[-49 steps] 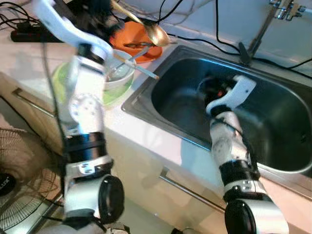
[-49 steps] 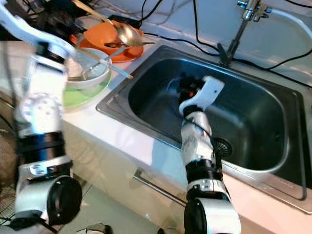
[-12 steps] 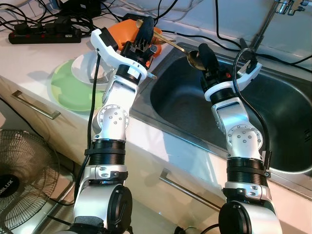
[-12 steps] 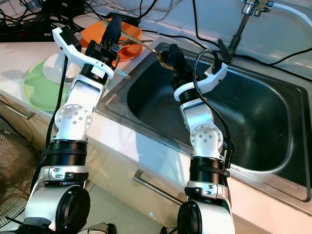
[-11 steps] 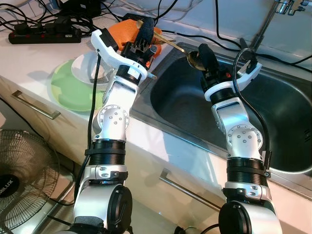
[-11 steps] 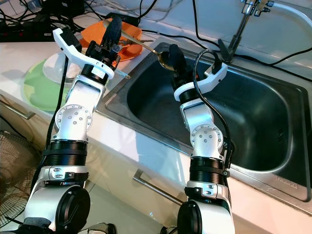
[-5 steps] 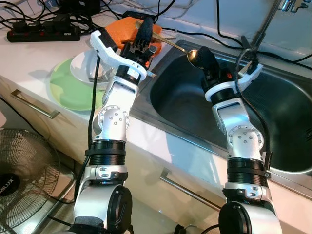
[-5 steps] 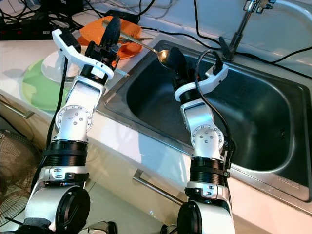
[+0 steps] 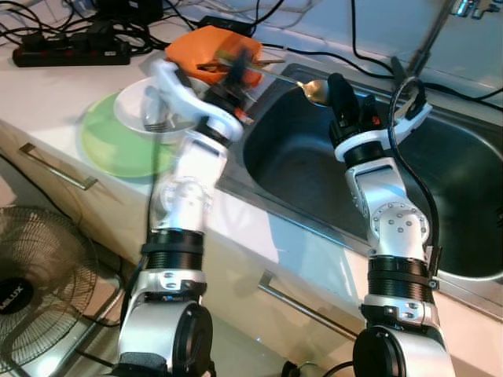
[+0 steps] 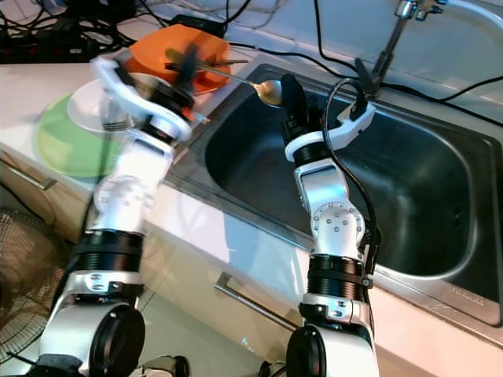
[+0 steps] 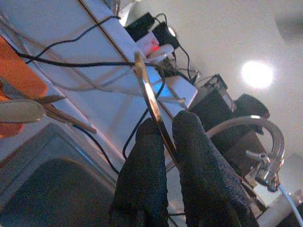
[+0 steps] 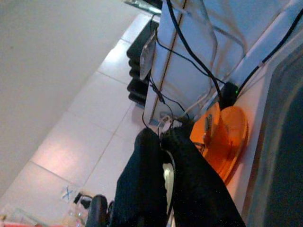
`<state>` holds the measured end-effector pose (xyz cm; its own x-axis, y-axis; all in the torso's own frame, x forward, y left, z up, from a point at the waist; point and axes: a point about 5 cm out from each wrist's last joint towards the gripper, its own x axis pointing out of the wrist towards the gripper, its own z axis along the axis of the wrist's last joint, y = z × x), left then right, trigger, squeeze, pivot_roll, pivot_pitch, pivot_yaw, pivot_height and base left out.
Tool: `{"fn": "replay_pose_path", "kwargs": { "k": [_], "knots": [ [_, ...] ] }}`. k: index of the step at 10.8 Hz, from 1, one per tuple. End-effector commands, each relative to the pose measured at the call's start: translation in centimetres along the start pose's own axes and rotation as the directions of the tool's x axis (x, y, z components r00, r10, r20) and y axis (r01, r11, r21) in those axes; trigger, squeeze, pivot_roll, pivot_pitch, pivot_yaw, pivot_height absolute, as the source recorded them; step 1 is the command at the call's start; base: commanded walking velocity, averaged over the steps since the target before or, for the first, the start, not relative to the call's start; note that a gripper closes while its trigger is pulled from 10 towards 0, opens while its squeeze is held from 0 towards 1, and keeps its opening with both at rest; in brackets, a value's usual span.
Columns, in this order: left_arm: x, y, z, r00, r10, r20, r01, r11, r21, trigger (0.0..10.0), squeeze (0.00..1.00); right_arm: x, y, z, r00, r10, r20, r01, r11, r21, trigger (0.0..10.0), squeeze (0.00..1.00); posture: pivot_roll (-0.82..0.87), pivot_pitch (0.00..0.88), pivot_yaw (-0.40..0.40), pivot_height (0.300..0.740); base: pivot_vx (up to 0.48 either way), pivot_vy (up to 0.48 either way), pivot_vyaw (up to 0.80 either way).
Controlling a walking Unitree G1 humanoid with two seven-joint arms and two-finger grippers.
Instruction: Kitchen organization
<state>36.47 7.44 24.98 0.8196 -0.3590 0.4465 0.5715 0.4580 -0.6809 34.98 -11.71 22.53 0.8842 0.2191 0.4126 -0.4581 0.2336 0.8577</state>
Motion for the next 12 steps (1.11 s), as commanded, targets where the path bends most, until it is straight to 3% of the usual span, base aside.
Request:
{"fn": "replay_pose_path", "kwargs": {
  "k": [1, 4, 7, 8, 9, 10, 11, 12],
  "knots": [
    [0.1, -1.3, -2.9, 0.998, -0.022, -0.054, 0.018, 0.997, -0.075, 10.0, 1.0, -0.1, 0.1, -1.5, 1.0, -0.013, -0.01, 0.014, 0.998, 0.069, 0.0, 0.0, 0.03, 0.093, -0.012, 0.74, 0.0, 0.0, 0.0],
    [0.0, -1.6, -3.1, 0.997, -0.044, -0.07, 0.04, 0.998, -0.052, 10.0, 1.0, 0.1, -0.2, -0.5, 0.998, -0.042, 0.048, 0.037, 0.994, 0.105, 0.0, 0.0, 0.03, 0.091, -0.012, 0.74, 0.0, 0.0, 0.0],
    [-0.1, -2.2, -3.6, 0.991, -0.08, -0.112, 0.082, 0.996, 0.016, 10.0, 1.0, 0.6, -0.7, 2.0, 0.982, -0.087, 0.167, 0.067, 0.99, 0.123, 0.0, 0.0, 0.03, 0.089, -0.012, 0.74, 0.0, 0.0, 0.0],
    [-0.2, -2.3, -3.8, 0.988, -0.084, -0.129, 0.091, 0.995, 0.05, 10.0, 0.62, 0.7, -0.7, 2.8, 0.975, -0.092, 0.202, 0.069, 0.99, 0.121, 0.0, 0.0, 0.03, 0.087, -0.012, 0.74, 0.0, 0.0, 0.0],
    [-0.3, -2.5, -4.0, 0.983, -0.098, -0.156, 0.114, 0.989, 0.097, 10.0, 0.0, 0.8, -0.9, 4.1, 0.959, -0.113, 0.259, 0.084, 0.989, 0.118, 0.0, 0.0, 0.03, 0.087, -0.012, 0.74, 0.0, 0.0, 0.0],
    [-0.4, -2.7, -4.2, 0.977, -0.111, -0.182, 0.141, 0.977, 0.159, 10.0, 0.0, 0.7, -1.2, 5.1, 0.945, -0.132, 0.299, 0.11, 0.99, 0.089, 1.9, 0.0, 0.03, 0.087, -0.012, 0.74, 0.0, 0.0, 0.0],
    [-0.6, -3.1, -4.2, 0.969, -0.127, -0.214, 0.179, 0.954, 0.24, 10.0, 0.0, 0.6, -1.7, 6.1, 0.924, -0.172, 0.342, 0.175, 0.984, 0.023, 10.0, 0.0, 0.03, 0.087, -0.01, 0.74, 0.0, 0.0, 0.0],
    [-0.8, -3.5, -4.3, 0.952, -0.15, -0.266, 0.239, 0.908, 0.344, 10.0, 0.0, 0.5, -2.2, 6.9, 0.909, -0.205, 0.362, 0.246, 0.967, -0.069, 10.0, 0.0, 0.03, 0.087, -0.01, 0.74, 0.0, 0.0, 0.0]
  ]
}}
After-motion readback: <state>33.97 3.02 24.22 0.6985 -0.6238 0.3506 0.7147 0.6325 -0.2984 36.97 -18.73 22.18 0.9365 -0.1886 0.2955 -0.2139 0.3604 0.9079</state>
